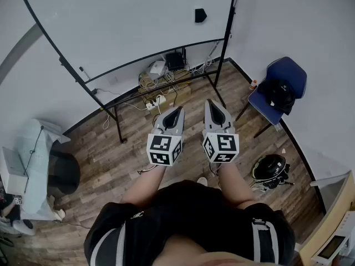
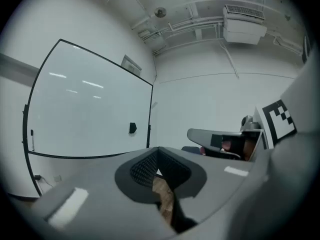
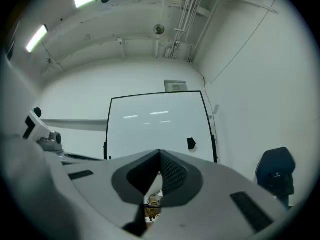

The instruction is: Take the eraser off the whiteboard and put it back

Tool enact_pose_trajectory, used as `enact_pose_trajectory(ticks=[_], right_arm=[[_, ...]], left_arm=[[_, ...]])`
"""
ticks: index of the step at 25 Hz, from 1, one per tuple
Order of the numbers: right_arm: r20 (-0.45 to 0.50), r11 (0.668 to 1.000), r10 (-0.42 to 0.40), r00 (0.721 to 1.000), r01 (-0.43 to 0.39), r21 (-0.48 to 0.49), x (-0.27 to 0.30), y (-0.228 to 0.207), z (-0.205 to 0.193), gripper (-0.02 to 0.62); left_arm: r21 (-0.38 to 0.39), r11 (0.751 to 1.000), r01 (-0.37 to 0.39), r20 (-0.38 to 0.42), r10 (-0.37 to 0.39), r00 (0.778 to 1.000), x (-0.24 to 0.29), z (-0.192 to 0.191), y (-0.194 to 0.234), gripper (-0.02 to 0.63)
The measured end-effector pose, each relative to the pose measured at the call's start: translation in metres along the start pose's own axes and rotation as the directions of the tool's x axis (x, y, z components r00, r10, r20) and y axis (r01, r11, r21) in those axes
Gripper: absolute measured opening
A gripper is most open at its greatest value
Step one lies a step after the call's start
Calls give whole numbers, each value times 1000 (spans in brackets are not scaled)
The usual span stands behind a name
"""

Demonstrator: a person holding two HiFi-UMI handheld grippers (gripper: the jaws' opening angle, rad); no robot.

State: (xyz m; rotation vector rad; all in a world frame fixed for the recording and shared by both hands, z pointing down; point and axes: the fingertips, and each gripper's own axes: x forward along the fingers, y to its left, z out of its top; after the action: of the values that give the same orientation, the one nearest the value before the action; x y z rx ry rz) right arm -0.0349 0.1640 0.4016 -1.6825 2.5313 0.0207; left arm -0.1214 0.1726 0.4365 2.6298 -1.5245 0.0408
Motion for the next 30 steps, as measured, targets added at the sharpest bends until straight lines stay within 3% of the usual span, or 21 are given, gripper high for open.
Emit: enact_pose_trajectory(ticks=[16,30], right_arm=[[-17,1000,-12,1000,13,19,-2,17,-3,6],[-26,999,37,999,-36,30,-1,-47,-10,6]], left_arm=[[-13,1000,2,-4,-2,1000,-13,1,9,9],[-18,1000,-20,-8,20,1000,44,-3,-33,9]])
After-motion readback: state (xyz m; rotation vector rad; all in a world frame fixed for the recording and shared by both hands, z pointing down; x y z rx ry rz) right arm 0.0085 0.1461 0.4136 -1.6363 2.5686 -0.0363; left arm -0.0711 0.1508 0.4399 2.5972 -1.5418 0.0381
